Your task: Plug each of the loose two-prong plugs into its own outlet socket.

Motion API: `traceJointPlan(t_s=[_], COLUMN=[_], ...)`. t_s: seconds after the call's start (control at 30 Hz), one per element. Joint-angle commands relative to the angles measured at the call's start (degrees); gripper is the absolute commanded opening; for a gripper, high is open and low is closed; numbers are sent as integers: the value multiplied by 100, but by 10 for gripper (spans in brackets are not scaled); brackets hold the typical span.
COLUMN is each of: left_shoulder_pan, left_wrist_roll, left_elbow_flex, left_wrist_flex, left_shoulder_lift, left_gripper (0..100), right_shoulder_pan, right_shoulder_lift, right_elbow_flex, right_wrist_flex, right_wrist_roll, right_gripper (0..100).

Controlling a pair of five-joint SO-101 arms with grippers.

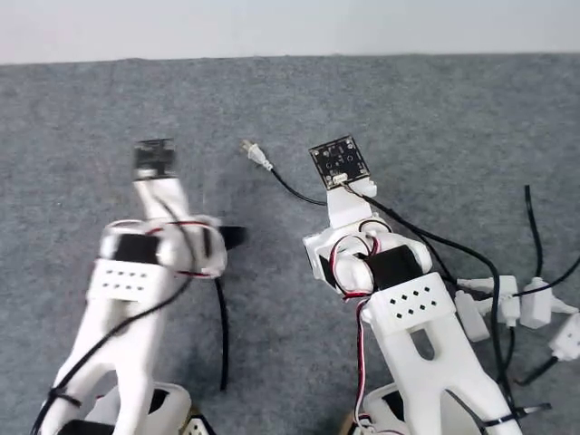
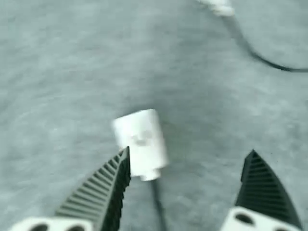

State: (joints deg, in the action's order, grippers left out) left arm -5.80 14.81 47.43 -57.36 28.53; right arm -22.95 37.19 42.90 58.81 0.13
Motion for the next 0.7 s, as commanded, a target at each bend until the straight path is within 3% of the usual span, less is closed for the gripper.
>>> traceJointPlan(t_s=[0.0,0.13,0.27,0.67], left_shoulder_pan=[-440,-343,-70,149], left_wrist_roll=[475,853,870,1196], left_elbow_flex=[-57,-66,-338,-549], left_wrist_flex=[554,1134,1213,879], left_shoulder_lift=[-264,-1248,-2031,-2198], left_gripper=[348,348,348,348], right_shoulder_pan=[4,4,-22,-31], right_shoulder_lift=[180,180,180,180], right_elbow_flex=[-62,-62,-62,-62], right_wrist_flex=[31,31,31,31], right_wrist_roll=[70,79,97,97], right_gripper=[183,183,183,183])
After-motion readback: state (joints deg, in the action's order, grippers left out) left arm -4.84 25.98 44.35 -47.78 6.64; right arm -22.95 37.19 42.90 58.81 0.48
